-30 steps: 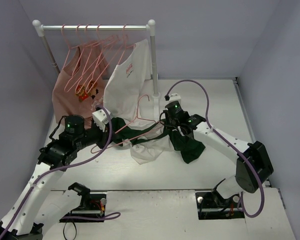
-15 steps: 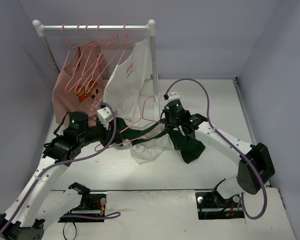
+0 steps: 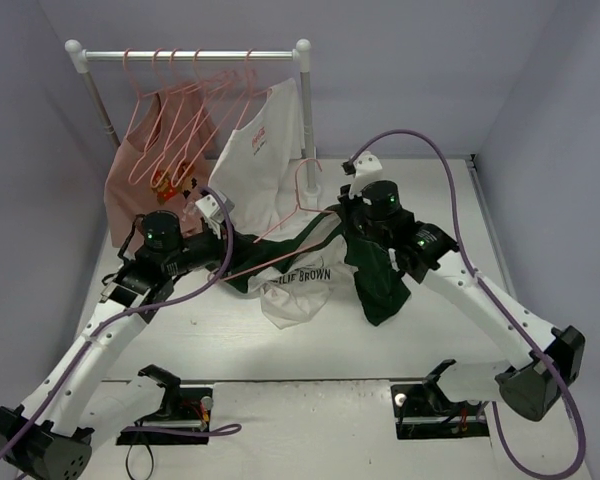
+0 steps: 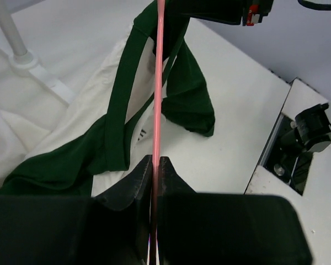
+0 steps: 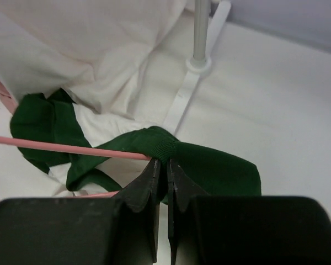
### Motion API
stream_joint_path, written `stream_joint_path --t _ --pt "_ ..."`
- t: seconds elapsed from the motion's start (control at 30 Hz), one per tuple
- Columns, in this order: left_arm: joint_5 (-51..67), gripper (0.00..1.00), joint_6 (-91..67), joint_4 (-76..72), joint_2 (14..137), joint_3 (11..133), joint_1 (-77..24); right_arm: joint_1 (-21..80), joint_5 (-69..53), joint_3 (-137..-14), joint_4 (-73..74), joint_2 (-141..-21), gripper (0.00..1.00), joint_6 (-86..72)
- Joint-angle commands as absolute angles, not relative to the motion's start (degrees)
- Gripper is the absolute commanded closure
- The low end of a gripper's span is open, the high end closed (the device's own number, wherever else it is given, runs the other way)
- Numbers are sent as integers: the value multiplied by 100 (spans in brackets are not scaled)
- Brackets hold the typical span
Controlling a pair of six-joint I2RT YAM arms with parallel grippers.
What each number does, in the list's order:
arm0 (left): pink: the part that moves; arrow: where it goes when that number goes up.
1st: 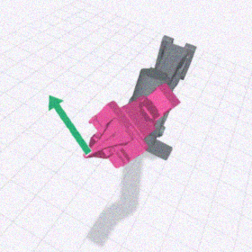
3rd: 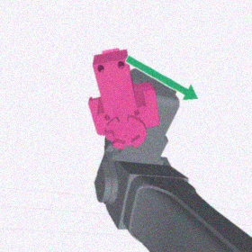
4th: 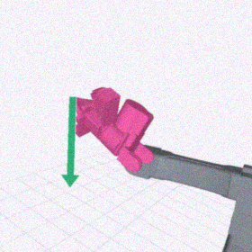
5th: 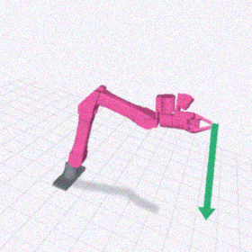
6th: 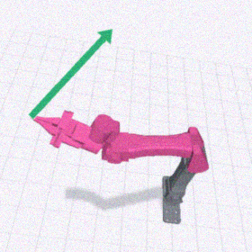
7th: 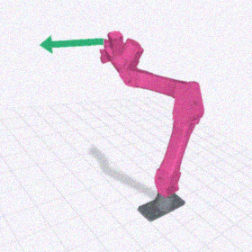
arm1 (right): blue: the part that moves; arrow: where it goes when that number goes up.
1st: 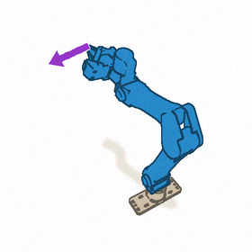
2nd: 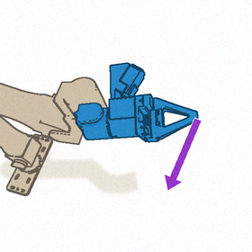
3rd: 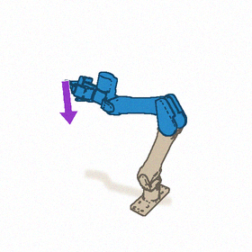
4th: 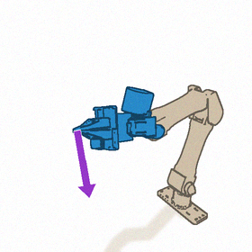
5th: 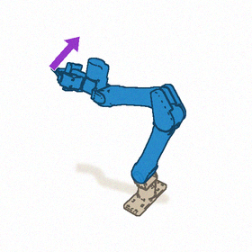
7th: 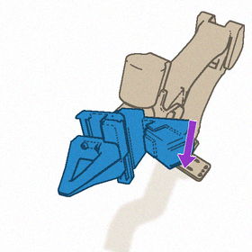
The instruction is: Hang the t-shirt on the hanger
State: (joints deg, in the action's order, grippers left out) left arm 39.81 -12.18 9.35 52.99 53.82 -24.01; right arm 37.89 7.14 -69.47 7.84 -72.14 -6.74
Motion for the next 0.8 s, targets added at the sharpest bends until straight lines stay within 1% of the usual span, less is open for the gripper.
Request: stream_joint_path --t 0.0,0.2,0.43,0.63,0.77 --pt "4430 100 -1740 -509 5422 5826 -2469 3814 396 -7540 475 -6873 100 -282" --pt "4701 100 -2003 -818 5670 6537 -2612 3824 100 -8119 483 -6833 100 69" --pt "4632 100 -2240 -1163 5795 7016 -2750 3966 -560 -8874 483 -7095 100 276" --pt "4562 100 -2601 -1720 6075 6999 -2907 4120 -943 -9371 483 -7283 100 393" --pt "4554 100 -2962 -2321 6276 6767 -2969 4131 -1035 -9298 491 -7287 100 441"
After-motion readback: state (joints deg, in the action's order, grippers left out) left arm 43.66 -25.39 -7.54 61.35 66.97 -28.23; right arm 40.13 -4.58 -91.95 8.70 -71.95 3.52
